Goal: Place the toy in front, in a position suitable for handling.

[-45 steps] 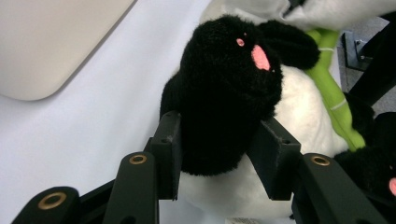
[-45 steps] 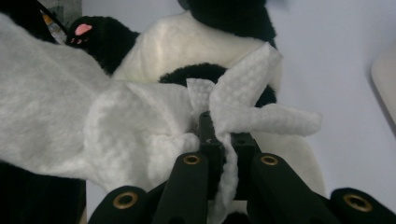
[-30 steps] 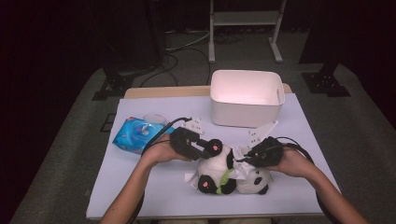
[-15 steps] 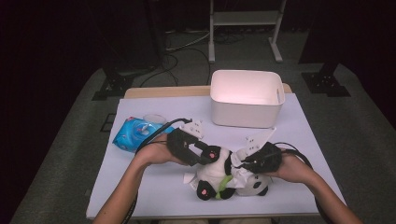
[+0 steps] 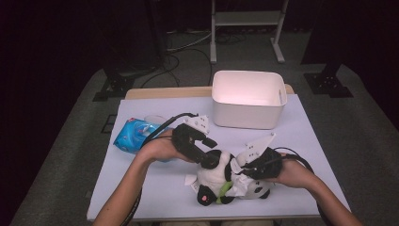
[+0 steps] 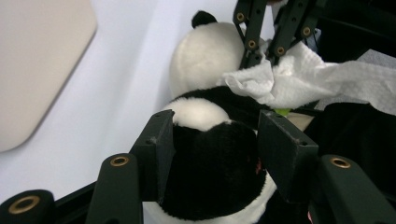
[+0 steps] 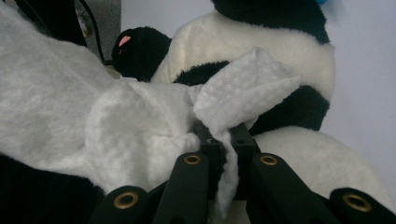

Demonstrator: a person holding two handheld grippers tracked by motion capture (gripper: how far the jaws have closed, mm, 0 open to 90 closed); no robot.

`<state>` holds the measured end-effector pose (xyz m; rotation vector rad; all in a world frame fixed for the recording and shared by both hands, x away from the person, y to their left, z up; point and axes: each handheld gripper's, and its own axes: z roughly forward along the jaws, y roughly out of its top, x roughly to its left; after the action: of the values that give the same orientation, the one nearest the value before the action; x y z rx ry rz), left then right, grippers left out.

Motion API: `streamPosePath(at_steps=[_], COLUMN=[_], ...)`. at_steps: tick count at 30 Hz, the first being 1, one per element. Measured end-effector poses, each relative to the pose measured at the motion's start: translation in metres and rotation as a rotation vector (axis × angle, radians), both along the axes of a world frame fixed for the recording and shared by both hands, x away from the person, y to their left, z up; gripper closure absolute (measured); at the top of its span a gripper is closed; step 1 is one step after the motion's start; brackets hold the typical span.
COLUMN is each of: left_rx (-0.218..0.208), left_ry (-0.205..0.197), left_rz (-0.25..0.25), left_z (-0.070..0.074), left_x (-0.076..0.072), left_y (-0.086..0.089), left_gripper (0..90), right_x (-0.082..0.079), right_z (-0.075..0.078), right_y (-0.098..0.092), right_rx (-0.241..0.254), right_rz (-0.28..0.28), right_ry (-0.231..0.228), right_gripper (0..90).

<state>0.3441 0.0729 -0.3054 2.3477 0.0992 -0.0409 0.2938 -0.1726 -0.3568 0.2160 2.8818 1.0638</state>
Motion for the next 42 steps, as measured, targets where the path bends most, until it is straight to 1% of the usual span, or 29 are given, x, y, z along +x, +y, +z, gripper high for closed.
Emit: streamPosePath(at_steps=[5, 10, 12, 14, 16, 17, 19, 20, 21, 22, 23, 25, 27, 31, 33, 36, 38, 39, 40, 42], left_rx=[-0.009, -0.009, -0.023, -0.027, -0.022, -0.011, -0.001, -0.004, -0.016, -0.016, -0.025, -0.026, -0.032, -0.027, -0.032, -0.045, -0.051, -0.046, -0.046, -0.046], left_ry=[0.002, 0.009, 0.014, 0.02, 0.024, 0.023, 0.035, 0.047, 0.069, 0.069, 0.087, 0.097, 0.123, 0.134, 0.131, 0.146, 0.153, 0.144, 0.144, 0.141], left_rz=[0.012, 0.021, 0.024, 0.034, 0.044, 0.046, 0.042, 0.038, 0.03, 0.03, 0.023, 0.019, 0.015, 0.005, 0.013, 0.013, 0.01, -0.009, -0.009, -0.014], left_z=[0.004, 0.006, 0.006, 0.007, 0.006, 0.005, 0.001, -0.002, -0.007, -0.007, -0.01, -0.014, -0.018, -0.025, -0.027, -0.031, -0.032, -0.032, -0.032, -0.031], left_x=[0.003, 0.007, 0.009, 0.012, 0.014, 0.015, 0.015, 0.014, 0.014, 0.014, 0.014, 0.013, 0.012, 0.009, 0.007, 0.005, 0.004, 0.002, 0.002, -0.001], left_y=[0.003, 0.007, 0.009, 0.011, 0.012, 0.011, 0.01, 0.009, 0.008, 0.008, 0.007, 0.007, 0.007, 0.006, 0.008, 0.009, 0.009, 0.009, 0.009, 0.007], left_gripper=[46.5, 46.5, 46.6, 46.6, 47.0, 47.0, 47.7, 47.7, 49.4, 51.9, 51.9, 52.5, 52.3, 52.3, 52.3, 52.4, 52.4, 52.4, 52.4, 52.3], right_x=[0.0, -0.002, -0.002, -0.002, -0.003, -0.003, -0.004, -0.004, -0.004, -0.004, -0.004, -0.004, -0.006, -0.004, -0.002, 0.003, 0.005, 0.008, 0.008, 0.011], right_z=[0.0, 0.0, 0.0, -0.001, -0.001, -0.001, -0.001, -0.001, -0.001, -0.001, 0.0, 0.002, 0.007, 0.012, 0.015, 0.019, 0.022, 0.027, 0.027, 0.03], right_y=[-0.001, 0.0, -0.001, -0.001, -0.001, -0.001, -0.001, -0.001, -0.001, -0.001, -0.001, -0.001, 0.001, 0.003, 0.003, 0.005, 0.006, 0.007, 0.007, 0.01], right_rx=[0.002, -0.003, 0.0, 0.0, 0.002, 0.001, 0.001, 0.001, -0.002, -0.002, -0.003, -0.022, -0.046, -0.053, -0.046, -0.037, -0.021, 0.0, 0.0, 0.019], right_rz=[-0.001, 0.002, 0.002, 0.006, 0.009, 0.01, 0.014, 0.014, 0.014, 0.014, 0.013, 0.016, 0.022, 0.036, 0.037, 0.04, 0.038, 0.031, 0.031, 0.023], right_ry=[-0.002, -0.006, 0.0, -0.001, 0.007, 0.004, 0.003, 0.003, 0.005, 0.005, 0.007, -0.006, -0.017, -0.025, -0.024, -0.022, -0.025, -0.035, -0.035, -0.042], right_gripper=[87.4, 87.4, 87.4, 87.4, 87.4, 87.4, 87.4, 87.4, 87.4, 87.4, 87.4, 87.3, 87.3, 87.2, 87.1, 87.0, 86.9, 86.9, 86.9, 86.8])
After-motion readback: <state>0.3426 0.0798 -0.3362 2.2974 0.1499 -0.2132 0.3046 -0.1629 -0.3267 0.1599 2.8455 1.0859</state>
